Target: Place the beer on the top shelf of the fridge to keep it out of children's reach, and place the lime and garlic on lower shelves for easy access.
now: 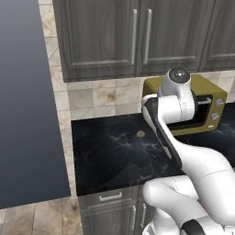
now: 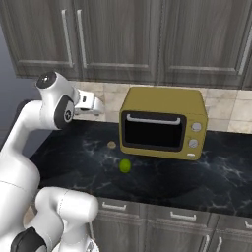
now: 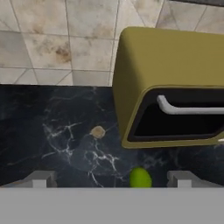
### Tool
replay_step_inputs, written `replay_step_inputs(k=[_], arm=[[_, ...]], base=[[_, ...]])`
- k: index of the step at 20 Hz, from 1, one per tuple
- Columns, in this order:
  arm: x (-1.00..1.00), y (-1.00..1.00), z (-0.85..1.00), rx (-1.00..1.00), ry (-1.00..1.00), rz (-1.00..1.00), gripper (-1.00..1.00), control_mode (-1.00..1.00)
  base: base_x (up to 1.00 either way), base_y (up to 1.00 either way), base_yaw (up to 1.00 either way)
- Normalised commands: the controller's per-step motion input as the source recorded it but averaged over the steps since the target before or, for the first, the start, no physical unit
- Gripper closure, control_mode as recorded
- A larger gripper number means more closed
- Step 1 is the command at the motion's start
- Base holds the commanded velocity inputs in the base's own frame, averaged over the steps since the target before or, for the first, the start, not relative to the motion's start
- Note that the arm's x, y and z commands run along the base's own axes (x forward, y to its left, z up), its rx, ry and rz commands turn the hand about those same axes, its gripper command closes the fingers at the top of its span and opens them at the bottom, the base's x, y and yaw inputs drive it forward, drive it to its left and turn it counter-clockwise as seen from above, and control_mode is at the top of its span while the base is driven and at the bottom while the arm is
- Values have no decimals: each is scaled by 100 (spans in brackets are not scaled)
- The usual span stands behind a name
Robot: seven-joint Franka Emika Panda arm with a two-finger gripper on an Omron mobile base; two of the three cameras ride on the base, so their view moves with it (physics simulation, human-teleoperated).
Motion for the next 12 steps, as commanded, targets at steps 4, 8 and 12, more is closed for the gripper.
replay_step_inputs(k=[4,8,12], arm=[[21,13,-45,0,8,-11,-100,-100],[23,21,-47,0,6,-10,-100,-100],[17,13,-47,0,1,-10,-100,-100]], base=[[0,0,0],[0,0,0],[0,0,0]])
